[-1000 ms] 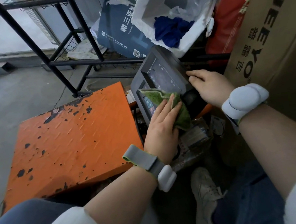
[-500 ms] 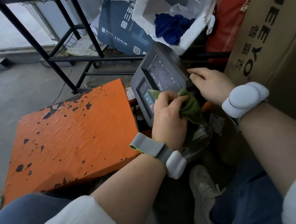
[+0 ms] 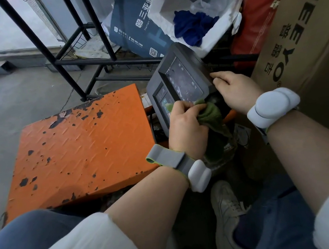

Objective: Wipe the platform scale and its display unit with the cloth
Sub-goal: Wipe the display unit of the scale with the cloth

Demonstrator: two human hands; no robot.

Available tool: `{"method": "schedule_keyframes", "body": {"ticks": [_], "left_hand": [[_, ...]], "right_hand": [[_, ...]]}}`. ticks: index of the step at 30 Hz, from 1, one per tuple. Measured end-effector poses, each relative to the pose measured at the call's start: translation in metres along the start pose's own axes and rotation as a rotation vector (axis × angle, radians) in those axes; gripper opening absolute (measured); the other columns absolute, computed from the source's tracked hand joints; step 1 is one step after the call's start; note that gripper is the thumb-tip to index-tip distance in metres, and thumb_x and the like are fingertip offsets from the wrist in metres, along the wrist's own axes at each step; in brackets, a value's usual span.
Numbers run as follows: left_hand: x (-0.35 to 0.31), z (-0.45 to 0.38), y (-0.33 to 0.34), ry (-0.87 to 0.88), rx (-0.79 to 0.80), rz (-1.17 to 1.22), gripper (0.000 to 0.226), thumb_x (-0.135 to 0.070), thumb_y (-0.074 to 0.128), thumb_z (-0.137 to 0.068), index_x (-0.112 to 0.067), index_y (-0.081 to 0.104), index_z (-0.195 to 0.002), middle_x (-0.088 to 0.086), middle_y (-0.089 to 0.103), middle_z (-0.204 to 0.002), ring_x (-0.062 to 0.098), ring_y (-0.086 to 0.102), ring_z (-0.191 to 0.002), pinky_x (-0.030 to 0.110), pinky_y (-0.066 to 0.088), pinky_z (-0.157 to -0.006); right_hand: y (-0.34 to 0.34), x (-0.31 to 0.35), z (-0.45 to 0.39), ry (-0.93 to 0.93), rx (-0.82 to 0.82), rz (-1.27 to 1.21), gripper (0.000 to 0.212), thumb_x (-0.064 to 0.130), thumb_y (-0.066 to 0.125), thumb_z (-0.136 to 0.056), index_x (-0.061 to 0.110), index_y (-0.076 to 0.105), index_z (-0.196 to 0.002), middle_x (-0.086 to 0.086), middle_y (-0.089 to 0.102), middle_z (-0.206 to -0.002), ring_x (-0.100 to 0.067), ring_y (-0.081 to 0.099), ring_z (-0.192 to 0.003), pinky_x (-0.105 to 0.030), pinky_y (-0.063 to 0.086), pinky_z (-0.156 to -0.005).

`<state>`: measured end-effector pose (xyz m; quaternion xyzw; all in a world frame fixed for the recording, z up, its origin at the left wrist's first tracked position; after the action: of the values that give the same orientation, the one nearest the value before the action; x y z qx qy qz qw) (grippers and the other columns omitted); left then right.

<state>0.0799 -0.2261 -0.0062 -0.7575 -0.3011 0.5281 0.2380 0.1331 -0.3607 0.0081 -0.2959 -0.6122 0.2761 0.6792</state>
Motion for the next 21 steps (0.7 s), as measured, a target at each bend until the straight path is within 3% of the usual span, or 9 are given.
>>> {"method": "schedule_keyframes", "body": {"ticks": [8,16,21], "left_hand": [[0.035,0.02,-0.001,-0.286,0.109,-0.011,0.04,-0.004,0.054,-0.086,-0.015,0.062,-0.123,0.004,0.047,-0.119,0.02,0.045,-0.113,0.017,0.034,-0.087],[-0.022,-0.008,0.001,-0.043,0.083,0.065,0.043,-0.001,0.056,-0.083,-0.009,0.061,-0.125,0.012,0.047,-0.115,0.027,0.046,-0.111,0.029,0.041,-0.098],[0.02,0.013,0.002,-0.148,0.087,0.023,0.044,0.002,0.056,-0.082,-0.011,0.062,-0.123,0.01,0.048,-0.116,0.024,0.046,-0.112,0.016,0.031,-0.091]], "right_hand": [[0.0,0.002,0.003,0.005,-0.005,-0.004,0.04,0.028,0.032,-0.101,0.023,0.044,-0.139,0.0,0.045,-0.145,-0.022,0.04,-0.132,-0.028,0.032,-0.104],[-0.001,0.002,0.006,-0.003,-0.016,0.027,0.04,0.028,0.033,-0.101,0.022,0.044,-0.139,0.0,0.045,-0.145,-0.023,0.04,-0.133,-0.028,0.031,-0.104],[0.0,0.0,0.006,0.001,-0.008,0.023,0.04,0.029,0.032,-0.101,0.024,0.043,-0.139,0.0,0.045,-0.144,-0.023,0.04,-0.132,-0.029,0.032,-0.104]]}}
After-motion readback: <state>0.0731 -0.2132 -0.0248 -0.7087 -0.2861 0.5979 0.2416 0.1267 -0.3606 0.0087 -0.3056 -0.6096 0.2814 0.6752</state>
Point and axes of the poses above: each hand's wrist, its own z-axis away from the middle knuckle, its own y-axis out of the palm, x = y × z, the point moved 6 cm from there along -z, towards the middle knuckle
